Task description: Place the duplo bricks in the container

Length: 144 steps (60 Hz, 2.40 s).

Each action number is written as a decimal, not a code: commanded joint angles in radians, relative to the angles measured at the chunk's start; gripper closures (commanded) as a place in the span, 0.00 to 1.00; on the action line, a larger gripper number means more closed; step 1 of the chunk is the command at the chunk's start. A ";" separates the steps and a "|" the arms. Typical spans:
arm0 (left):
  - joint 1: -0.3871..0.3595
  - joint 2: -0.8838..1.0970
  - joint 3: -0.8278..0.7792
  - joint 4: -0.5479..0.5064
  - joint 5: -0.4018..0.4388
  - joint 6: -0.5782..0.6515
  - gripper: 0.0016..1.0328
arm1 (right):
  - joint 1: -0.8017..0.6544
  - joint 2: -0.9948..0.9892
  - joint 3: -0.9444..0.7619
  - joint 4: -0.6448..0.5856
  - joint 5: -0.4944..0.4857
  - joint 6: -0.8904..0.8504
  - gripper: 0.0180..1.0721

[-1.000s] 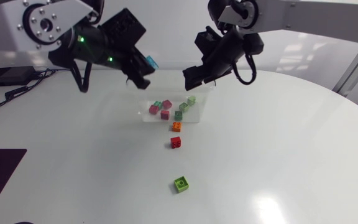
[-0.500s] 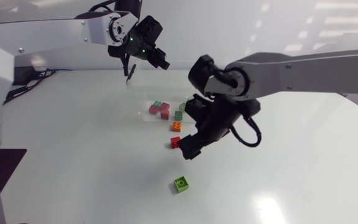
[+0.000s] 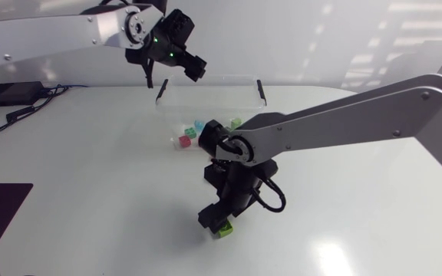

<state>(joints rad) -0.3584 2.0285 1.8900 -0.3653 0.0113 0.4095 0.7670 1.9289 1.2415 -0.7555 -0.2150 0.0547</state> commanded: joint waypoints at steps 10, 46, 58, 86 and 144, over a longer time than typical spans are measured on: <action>0.009 -0.300 -0.250 0.019 -0.007 -0.023 0.06 | 0.014 0.045 -0.002 0.024 -0.011 0.066 0.41; -0.108 -0.717 -0.881 -0.009 0.087 0.126 0.07 | -0.112 -0.116 0.019 -0.082 0.002 0.045 0.88; -0.145 -0.640 -0.965 0.040 0.134 0.193 0.07 | -0.250 -0.265 0.055 -0.160 -0.023 -0.004 0.88; -0.229 -0.211 -0.815 0.186 0.133 0.210 0.07 | -0.371 -0.314 0.314 -0.231 -0.103 -0.004 0.88; -0.203 -0.016 -0.680 0.210 0.096 0.275 0.13 | -0.406 0.082 0.786 -0.133 -0.064 0.059 0.88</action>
<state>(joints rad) -0.5697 1.9732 1.1652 -0.1261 0.1066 0.6487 0.3523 1.9823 1.9816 -0.8833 -0.2844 0.0856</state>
